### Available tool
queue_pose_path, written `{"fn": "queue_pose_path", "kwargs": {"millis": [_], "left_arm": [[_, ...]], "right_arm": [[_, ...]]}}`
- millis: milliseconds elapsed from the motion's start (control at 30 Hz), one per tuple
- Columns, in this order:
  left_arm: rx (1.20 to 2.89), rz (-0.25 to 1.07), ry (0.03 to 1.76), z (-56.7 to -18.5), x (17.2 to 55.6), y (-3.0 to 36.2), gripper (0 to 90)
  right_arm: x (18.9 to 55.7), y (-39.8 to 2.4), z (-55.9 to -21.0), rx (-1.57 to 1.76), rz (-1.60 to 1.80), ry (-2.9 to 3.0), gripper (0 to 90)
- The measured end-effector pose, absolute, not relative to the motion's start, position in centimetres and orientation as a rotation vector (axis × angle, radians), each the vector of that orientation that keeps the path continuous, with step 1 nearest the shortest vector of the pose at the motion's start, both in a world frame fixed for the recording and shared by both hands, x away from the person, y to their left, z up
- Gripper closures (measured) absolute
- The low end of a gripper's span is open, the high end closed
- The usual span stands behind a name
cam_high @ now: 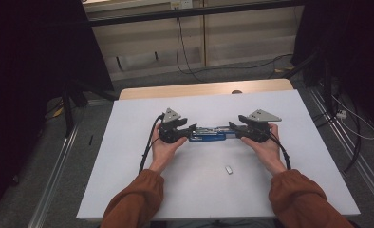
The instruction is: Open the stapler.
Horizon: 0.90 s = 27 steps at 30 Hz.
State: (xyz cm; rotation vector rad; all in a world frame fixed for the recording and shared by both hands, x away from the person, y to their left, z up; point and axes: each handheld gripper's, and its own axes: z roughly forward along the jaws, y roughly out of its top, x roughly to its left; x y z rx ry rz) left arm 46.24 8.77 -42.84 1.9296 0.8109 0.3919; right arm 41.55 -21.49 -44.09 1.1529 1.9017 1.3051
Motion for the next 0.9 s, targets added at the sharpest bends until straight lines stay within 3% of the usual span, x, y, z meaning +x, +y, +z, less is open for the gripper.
{"fn": "queue_pose_path", "kwargs": {"millis": [167, 433, 900], "left_arm": [[1.927, 0.395, 0.871, -42.8, 46.4, 9.2, 24.5], [1.931, 0.408, 0.838, -42.2, 45.5, 10.1, 7.2], [1.919, 0.447, 0.782, -41.5, 42.3, 12.6, 4.5]], "right_arm": [[41.5, -21.3, -44.0, 1.153, 1.282, 1.905, 26.5], [41.1, -21.2, -43.7, 1.188, 1.335, 1.906, 5.9], [39.8, -22.2, -42.7, 1.188, 1.343, 1.884, 3.4]]}}
